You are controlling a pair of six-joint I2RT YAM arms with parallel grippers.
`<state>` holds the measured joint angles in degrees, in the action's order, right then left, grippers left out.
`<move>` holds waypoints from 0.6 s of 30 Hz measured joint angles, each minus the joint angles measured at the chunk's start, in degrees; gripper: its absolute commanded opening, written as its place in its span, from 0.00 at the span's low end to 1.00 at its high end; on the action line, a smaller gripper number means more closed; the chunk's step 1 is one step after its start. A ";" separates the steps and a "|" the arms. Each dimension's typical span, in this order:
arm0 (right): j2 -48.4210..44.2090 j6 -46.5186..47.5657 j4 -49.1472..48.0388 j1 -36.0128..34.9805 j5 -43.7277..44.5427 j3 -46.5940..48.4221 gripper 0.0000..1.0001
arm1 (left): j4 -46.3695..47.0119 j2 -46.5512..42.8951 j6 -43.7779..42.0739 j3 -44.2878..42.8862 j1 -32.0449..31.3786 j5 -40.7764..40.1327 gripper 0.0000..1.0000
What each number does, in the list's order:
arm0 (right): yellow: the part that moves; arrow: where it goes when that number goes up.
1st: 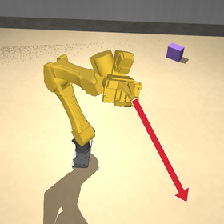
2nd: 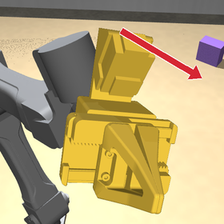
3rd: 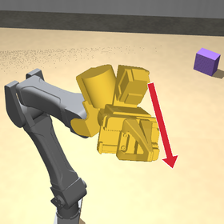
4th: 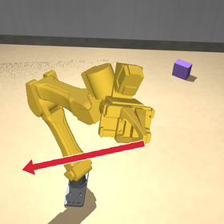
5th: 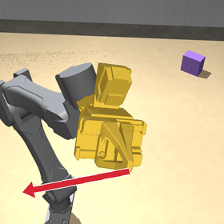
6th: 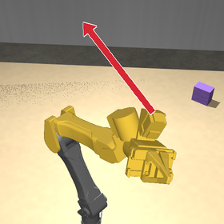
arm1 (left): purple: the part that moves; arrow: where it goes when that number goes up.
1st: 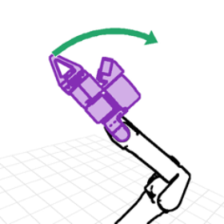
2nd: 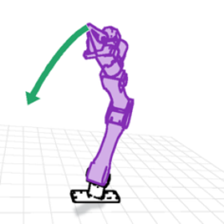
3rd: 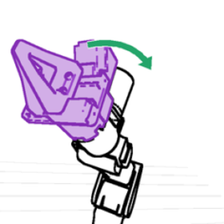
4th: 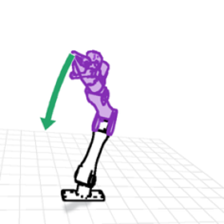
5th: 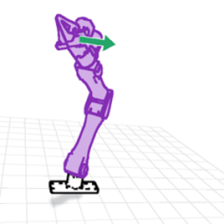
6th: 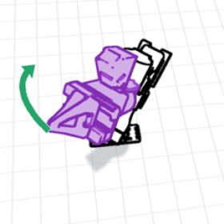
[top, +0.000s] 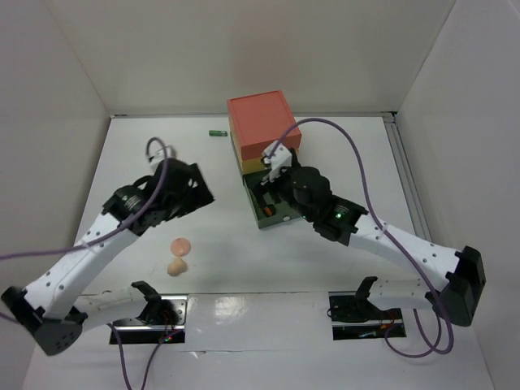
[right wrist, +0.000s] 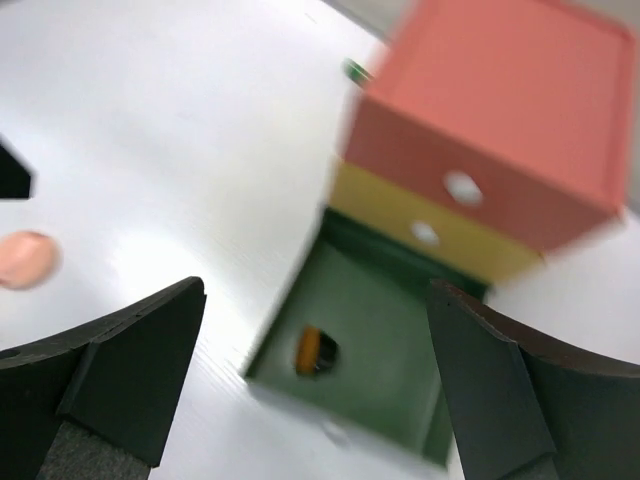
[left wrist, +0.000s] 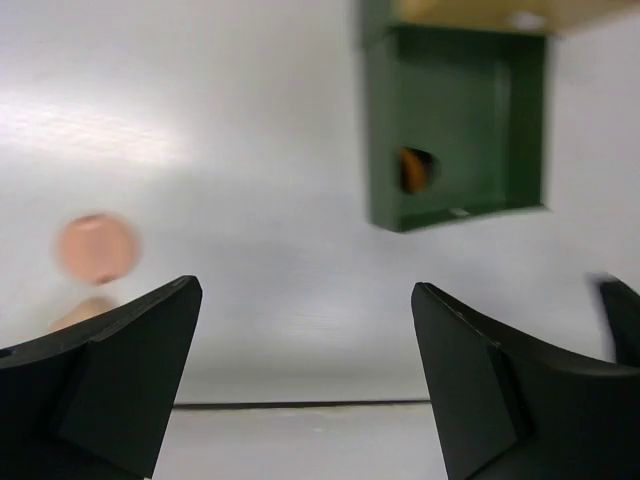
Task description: Organize the makeup
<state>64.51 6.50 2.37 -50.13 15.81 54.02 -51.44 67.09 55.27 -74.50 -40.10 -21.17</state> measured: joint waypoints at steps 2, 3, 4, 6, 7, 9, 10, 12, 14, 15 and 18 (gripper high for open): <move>3.76 2.62 -1.84 -3.15 -1.38 4.11 0.99 | -2.56 -6.10 3.48 6.56 5.40 -0.37 1.00; 5.40 3.74 -2.47 -4.48 -1.97 5.86 0.99 | -4.07 -8.02 5.35 10.10 7.82 0.04 1.00; 6.88 4.50 -2.95 -5.42 -2.49 7.23 0.99 | -4.85 -8.61 6.82 13.29 9.62 0.70 1.00; 9.35 5.70 -3.23 -6.62 -3.23 9.33 0.99 | -5.60 -8.44 8.74 19.50 12.57 3.04 1.00; 10.16 6.10 -3.23 -6.75 -3.34 9.64 0.99 | -5.64 -7.54 9.62 21.90 13.77 4.11 1.00; 11.17 6.47 -2.95 -6.73 -3.23 9.68 0.99 | -6.32 -6.38 10.93 25.64 16.44 6.10 1.00; 11.50 6.51 -2.67 -6.73 -3.21 9.66 0.99 | -7.10 -6.16 11.30 26.82 17.57 6.80 1.00; 11.54 6.51 -2.62 -6.71 -3.19 9.66 0.99 | -7.58 -6.10 12.35 28.02 18.82 7.61 1.00; 11.26 6.47 -2.62 -6.71 -3.23 9.62 0.99 | -6.69 -6.03 12.83 30.27 19.10 8.92 1.00; 11.04 6.45 -2.62 -6.60 -3.23 9.49 0.99 | -5.88 -5.92 13.00 32.11 19.23 9.90 1.00; 10.21 6.40 -2.56 -6.36 -3.26 8.72 0.99 | -3.80 -4.68 13.60 36.96 19.39 12.68 1.00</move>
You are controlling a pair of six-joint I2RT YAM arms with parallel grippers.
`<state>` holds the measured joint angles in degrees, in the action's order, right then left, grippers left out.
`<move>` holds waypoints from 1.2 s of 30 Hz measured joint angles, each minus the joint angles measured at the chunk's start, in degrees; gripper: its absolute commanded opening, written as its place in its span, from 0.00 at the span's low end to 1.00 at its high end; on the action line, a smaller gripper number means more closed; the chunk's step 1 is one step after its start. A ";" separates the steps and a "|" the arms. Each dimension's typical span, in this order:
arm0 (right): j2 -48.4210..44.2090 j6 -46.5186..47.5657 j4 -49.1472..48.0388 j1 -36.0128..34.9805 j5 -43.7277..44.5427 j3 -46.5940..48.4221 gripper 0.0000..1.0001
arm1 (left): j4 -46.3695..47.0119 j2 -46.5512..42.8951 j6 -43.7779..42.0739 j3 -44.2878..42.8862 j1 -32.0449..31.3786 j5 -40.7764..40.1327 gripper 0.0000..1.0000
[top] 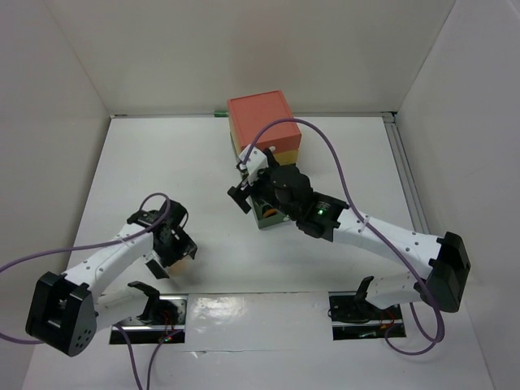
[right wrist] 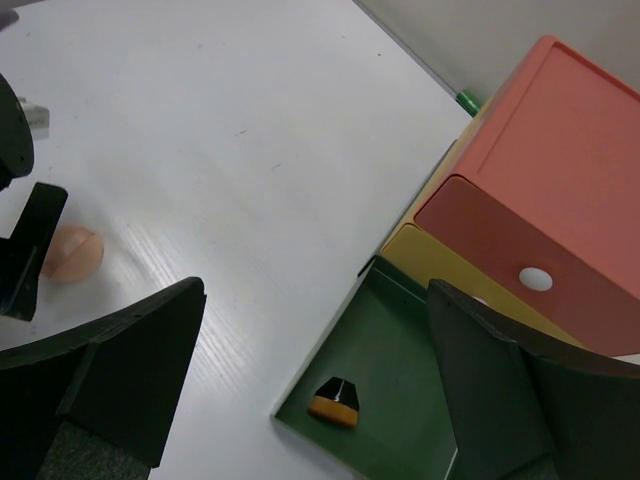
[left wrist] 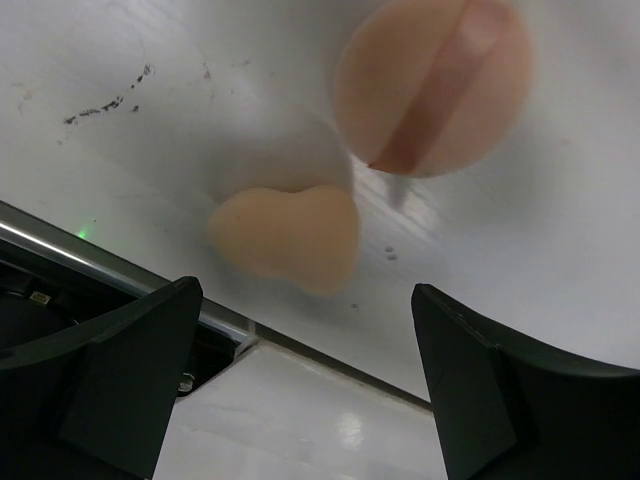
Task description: Organize the makeup
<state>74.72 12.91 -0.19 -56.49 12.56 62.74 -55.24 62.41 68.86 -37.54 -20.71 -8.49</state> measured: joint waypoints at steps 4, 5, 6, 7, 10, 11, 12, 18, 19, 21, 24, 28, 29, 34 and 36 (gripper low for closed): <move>-0.46 -0.04 0.17 0.59 0.00 -0.48 0.99 | 1.60 1.66 0.39 3.39 0.07 2.03 0.93; -0.46 -0.04 0.20 0.74 0.00 -0.50 0.99 | 1.99 1.77 0.42 3.61 0.04 2.29 0.86; -0.46 -0.07 0.22 0.90 0.00 -0.59 0.99 | 2.67 1.81 0.42 3.87 0.00 2.54 0.82; -0.48 -0.15 0.20 1.03 0.00 -0.76 0.99 | 3.34 1.88 0.48 4.07 -0.02 2.69 0.77; -0.79 -0.24 0.37 1.55 0.00 -1.64 0.99 | 5.53 2.91 0.48 4.33 -0.79 2.93 0.59; -0.90 -0.37 0.42 1.66 0.00 -1.86 0.99 | 6.21 3.85 0.39 4.33 -1.14 2.93 0.55; -1.07 -0.42 0.39 1.81 0.00 -2.12 0.99 | 6.58 5.11 0.28 4.31 -1.68 2.93 0.44; -3.04 -0.70 0.66 2.54 -0.07 -3.58 0.99 | 6.14 11.43 0.48 1.33 -4.98 2.08 0.06; -3.41 -0.90 0.66 2.71 0.00 -3.76 0.99 | 6.14 11.93 0.24 0.31 -5.70 1.68 0.00; -4.17 -1.14 0.70 2.80 0.02 -4.24 0.99 | 6.62 12.50 0.15 -1.75 -6.80 1.03 0.00; -5.22 -1.46 0.68 3.15 0.07 -4.90 0.99 | 7.30 12.46 -0.20 -5.20 -9.07 0.17 0.00; -6.19 -1.95 0.66 3.30 0.83 -5.64 0.99 | 7.10 12.46 -2.93 -11.91 -14.08 -1.01 0.00; -6.47 -2.38 0.61 3.34 1.55 -5.88 0.99 | 6.88 12.66 -4.15 -14.58 -15.98 -1.44 0.00; -8.81 -8.46 1.09 4.92 12.46 -7.45 1.00 | 10.93 17.53 -11.13 -30.77 -24.33 -2.40 0.00; -10.71 -12.37 2.71 6.99 18.45 -7.72 1.00 | 14.51 21.40 -14.16 -35.87 -25.40 -1.55 0.00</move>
<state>64.01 0.54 2.52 -49.50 31.00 55.02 -40.73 83.81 54.70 -73.41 -46.11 -10.04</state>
